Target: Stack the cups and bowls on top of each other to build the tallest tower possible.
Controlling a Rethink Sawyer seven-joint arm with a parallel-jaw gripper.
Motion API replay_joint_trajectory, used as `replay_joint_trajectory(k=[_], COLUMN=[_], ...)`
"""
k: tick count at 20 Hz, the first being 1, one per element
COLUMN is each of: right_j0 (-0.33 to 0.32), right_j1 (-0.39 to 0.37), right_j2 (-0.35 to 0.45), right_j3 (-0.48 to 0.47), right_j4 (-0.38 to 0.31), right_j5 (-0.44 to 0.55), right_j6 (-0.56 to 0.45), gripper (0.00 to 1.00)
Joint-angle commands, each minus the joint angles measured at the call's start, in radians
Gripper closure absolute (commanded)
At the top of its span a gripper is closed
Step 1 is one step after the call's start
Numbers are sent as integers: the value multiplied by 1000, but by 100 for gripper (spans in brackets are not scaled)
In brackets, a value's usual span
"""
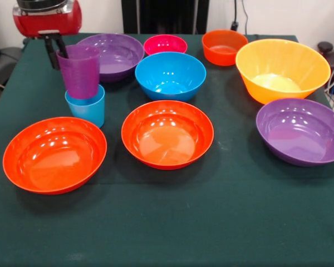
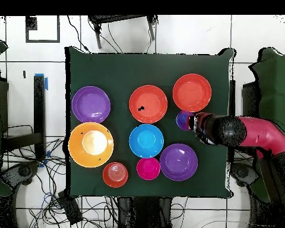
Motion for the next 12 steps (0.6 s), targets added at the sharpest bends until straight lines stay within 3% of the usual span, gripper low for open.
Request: replay_joint_trajectory(k=[1,12], right_j0=[-10,-8], right_j1=[31,34], right_j2=[24,22], right_j3=[-51,-4], right_j4=[-87,-107], right_j5=[106,45], right_j6=[-355,-281], gripper=[100,100])
